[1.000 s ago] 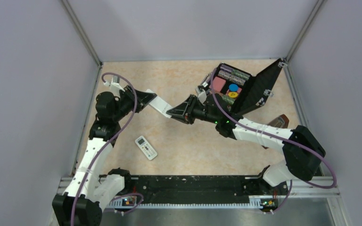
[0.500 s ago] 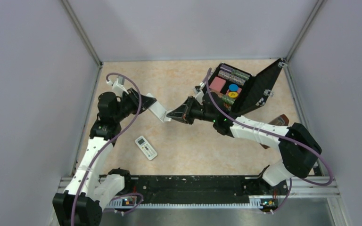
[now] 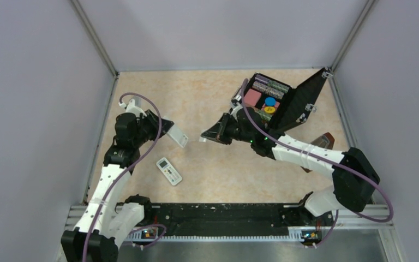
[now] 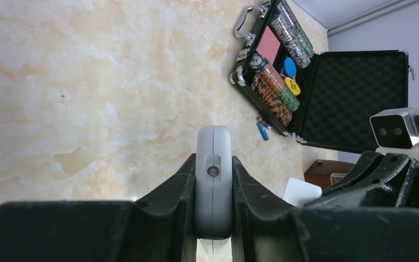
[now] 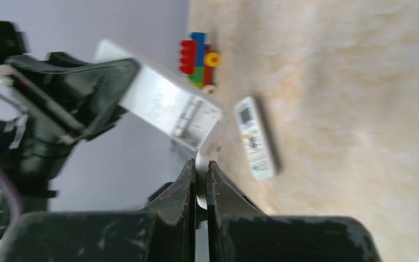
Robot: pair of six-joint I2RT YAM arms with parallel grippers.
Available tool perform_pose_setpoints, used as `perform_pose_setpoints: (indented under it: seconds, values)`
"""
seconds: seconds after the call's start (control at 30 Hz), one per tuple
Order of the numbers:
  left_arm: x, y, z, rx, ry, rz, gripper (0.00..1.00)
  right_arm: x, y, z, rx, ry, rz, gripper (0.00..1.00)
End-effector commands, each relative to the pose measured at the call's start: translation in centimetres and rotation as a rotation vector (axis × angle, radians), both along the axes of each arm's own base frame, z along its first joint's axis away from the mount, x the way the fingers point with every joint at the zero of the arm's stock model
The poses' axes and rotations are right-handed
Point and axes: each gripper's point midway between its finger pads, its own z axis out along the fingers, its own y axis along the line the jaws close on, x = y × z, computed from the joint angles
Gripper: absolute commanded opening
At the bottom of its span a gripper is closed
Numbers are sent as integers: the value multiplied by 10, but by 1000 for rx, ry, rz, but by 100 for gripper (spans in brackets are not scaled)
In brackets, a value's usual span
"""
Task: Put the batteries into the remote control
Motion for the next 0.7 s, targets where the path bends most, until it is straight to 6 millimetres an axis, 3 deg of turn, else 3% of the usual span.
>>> perform_pose_setpoints:
  seconds: [0.0, 0.13, 0.3, 0.53, 0.67]
  values:
    - [-2, 4, 13, 10, -75, 14, 0, 9, -58, -48, -353, -75, -117, 0]
    - [-5, 2, 21, -7, -99, 6, 0, 8, -102, -98, -628, -60, -164, 0]
    - [-9, -1, 31, -32, -115, -2, 0, 10, -134, -142, -877, -24, -178, 0]
    - [-16, -2, 44, -52, -142, -8, 0, 13, -131, -176, -1002, 0, -120, 1]
    - [-18, -1, 50, -49, -151, -5, 0, 16, -121, -185, -1012, 12, -87, 12]
